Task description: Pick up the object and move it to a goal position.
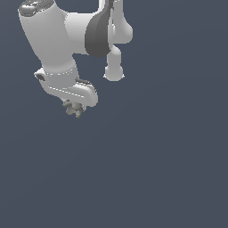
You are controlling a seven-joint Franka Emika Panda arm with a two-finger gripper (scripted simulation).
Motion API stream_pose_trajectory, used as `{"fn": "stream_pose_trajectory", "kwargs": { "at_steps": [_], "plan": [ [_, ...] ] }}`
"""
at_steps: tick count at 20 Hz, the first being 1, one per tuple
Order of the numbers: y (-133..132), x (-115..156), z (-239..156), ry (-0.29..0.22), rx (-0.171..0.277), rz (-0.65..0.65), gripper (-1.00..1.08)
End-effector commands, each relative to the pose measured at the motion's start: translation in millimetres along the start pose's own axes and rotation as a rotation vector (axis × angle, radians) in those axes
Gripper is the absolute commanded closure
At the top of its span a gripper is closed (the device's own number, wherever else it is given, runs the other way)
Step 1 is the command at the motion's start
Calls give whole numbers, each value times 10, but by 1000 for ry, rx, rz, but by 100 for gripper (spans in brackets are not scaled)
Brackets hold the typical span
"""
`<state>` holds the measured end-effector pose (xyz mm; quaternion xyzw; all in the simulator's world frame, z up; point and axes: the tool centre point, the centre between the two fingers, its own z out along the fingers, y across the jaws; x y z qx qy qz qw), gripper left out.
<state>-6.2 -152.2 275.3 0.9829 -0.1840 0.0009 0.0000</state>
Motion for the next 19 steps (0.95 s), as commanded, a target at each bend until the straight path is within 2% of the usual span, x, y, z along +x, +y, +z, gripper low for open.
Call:
{"fn": "stream_pose_trajectory", "kwargs": {
  "at_steps": [1, 10, 19],
  "plan": [
    [46, 84, -187, -1, 0, -1, 108],
    [139, 289, -585, -2, 0, -1, 108],
    [161, 353, -689, -2, 0, -1, 108]
  ]
}}
